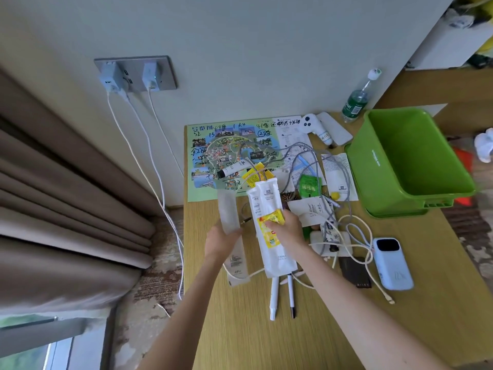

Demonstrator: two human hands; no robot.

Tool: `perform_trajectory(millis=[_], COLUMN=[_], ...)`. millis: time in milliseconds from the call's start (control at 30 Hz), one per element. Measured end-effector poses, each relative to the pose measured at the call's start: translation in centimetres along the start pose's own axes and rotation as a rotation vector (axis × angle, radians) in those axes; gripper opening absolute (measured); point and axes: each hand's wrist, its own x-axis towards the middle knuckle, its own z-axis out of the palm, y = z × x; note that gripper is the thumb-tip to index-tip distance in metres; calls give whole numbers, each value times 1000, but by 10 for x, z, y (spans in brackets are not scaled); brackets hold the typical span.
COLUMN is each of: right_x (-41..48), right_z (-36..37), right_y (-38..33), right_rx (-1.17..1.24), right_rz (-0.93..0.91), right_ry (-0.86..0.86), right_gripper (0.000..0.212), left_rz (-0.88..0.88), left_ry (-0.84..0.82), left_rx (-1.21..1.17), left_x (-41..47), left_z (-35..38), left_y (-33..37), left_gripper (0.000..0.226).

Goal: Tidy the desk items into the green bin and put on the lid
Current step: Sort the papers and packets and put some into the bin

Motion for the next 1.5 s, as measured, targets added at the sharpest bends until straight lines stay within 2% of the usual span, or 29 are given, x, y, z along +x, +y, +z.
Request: perform_trajectory(millis=[133, 233, 333, 400, 500, 600, 867, 967, 1067, 1200, 1300, 1367, 1433, 1500], right_x=[-2, -5, -10, -12, -16, -22, -30, -30, -27, -24, -21, -17, -13, -9], right_z=[-1, -5, -15, -26, -41, -52, -97, -117, -135, -161, -187, -207, -227, -247], right_y=[0, -1, -11, -23, -39, -49, -40, -35, -31, -26, -25, -27, -32, -38], right_rx=[39, 172, 386, 468, 485, 509, 568, 600, 583, 613, 543, 496, 462, 435], right_rz=[16, 63, 109, 94, 27, -2, -49, -66, -76, -55, -86, -129, -171, -209], right_ry=[-11, -18, 7, 13, -36, -61, 5, -34, -18, 30, 72, 112, 152, 184], right_gripper=[17, 18, 13, 12, 16, 21, 27, 24, 19, 22, 23, 24, 23, 21], left_rz=[60, 163, 214, 224, 288, 369, 507, 483, 462, 332, 281, 318, 389, 439], left_ry=[-7, 37, 57, 38, -8, -64, -67, -80, -172, -278, -305, -254, -224, -255], left_rx=[-426, -599, -570, -540, -491, -451, -331, -316, -391, -455, -480, -315, 2, 332], left_x=[-7, -11, -7, -6, -8, -16, -41, -48, -60, -62, -53, -41, -23, -8], left_z=[-17, -30, -37, -36, -25, -6, 47, 68, 86, 97, 103, 109, 117, 128], left_y=[7, 23, 40, 50, 63, 78, 125, 141, 157, 170, 176, 173, 164, 153], left_gripper=[30, 32, 42, 41, 27, 30, 20, 18, 17, 30, 34, 27, 24, 37])
